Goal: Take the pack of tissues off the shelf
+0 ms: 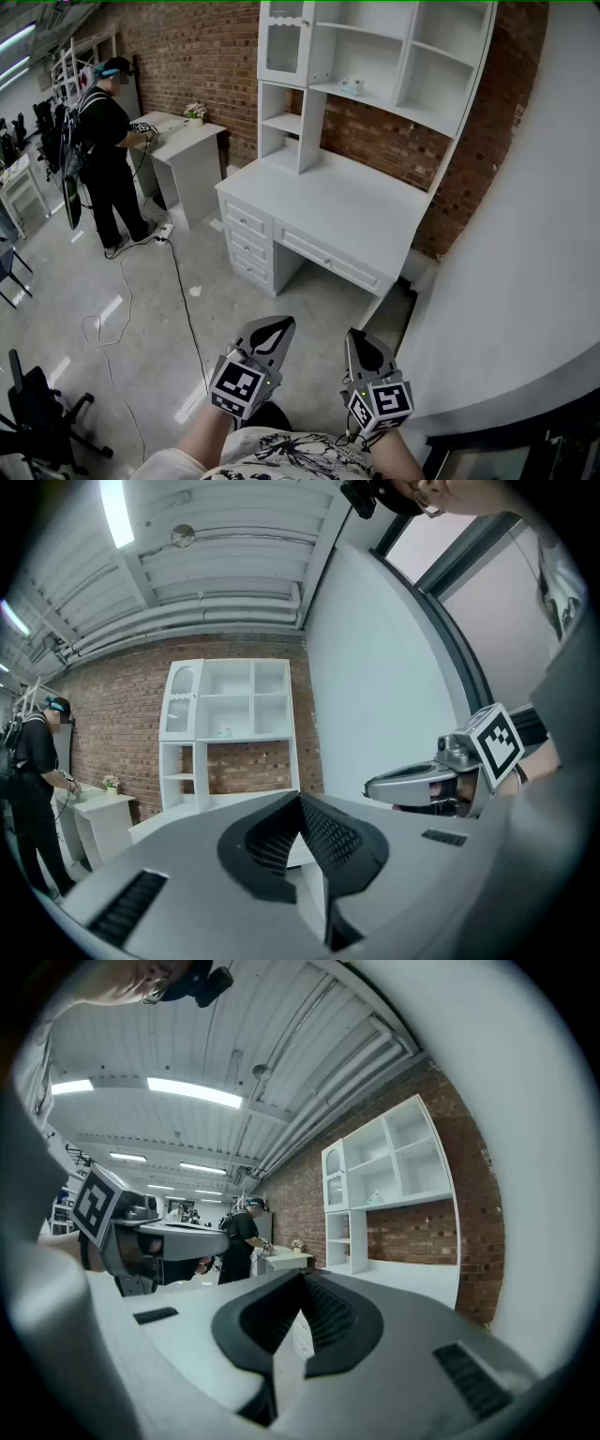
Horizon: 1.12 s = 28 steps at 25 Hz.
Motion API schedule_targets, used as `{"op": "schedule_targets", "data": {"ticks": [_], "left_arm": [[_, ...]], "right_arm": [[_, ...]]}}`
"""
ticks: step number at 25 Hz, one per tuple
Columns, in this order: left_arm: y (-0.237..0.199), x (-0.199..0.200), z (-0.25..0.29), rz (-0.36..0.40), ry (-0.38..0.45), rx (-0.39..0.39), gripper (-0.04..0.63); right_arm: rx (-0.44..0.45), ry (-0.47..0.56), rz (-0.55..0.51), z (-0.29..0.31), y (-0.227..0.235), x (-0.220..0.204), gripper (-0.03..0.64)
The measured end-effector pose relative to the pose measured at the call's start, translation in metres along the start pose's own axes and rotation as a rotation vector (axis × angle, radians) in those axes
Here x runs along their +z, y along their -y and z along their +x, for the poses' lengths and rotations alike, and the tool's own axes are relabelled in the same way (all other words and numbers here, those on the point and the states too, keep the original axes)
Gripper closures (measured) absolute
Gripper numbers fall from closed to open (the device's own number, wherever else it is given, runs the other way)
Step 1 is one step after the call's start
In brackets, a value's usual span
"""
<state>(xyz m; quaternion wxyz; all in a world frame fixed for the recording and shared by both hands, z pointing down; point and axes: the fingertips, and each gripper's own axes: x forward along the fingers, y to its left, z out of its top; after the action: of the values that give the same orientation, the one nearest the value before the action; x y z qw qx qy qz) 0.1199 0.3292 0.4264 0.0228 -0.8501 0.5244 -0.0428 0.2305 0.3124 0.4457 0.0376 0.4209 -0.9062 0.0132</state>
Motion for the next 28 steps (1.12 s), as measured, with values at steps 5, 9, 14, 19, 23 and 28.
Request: {"op": "schedule_targets", "data": {"ticks": [5,9,14,19,23,28], "left_arm": [[0.002,-0.003,0.001,-0.002,-0.002,-0.002,0.582],[0.002,-0.006,0.004,-0.012,-0.006,-0.001,0.582],[0.004,-0.011,0.009,-0.019,-0.013,-0.002,0.582],[0.002,-0.020,0.020,-0.020,-0.024,-0.004,0.583],[-0.010,-0.033,0.035,-0.029,-0.031,0.000,0.583],[-0.041,-0.043,0.062,-0.028,-0.032,-0.005,0.581]], "right_arm": [[-0.007,-0.005,0.003,-0.001,0.004,-0.001,0.612],[-0.010,-0.014,0.014,-0.001,0.006,-0.005,0.612],[-0.019,-0.020,0.026,-0.001,0.011,-0.012,0.612],[-0.027,-0.022,0.051,0.008,0.023,-0.019,0.612],[-0.026,-0.022,0.070,0.024,0.029,-0.027,0.611],[-0.047,0.012,0.034,0.063,0.041,-0.018,0.612]]}}
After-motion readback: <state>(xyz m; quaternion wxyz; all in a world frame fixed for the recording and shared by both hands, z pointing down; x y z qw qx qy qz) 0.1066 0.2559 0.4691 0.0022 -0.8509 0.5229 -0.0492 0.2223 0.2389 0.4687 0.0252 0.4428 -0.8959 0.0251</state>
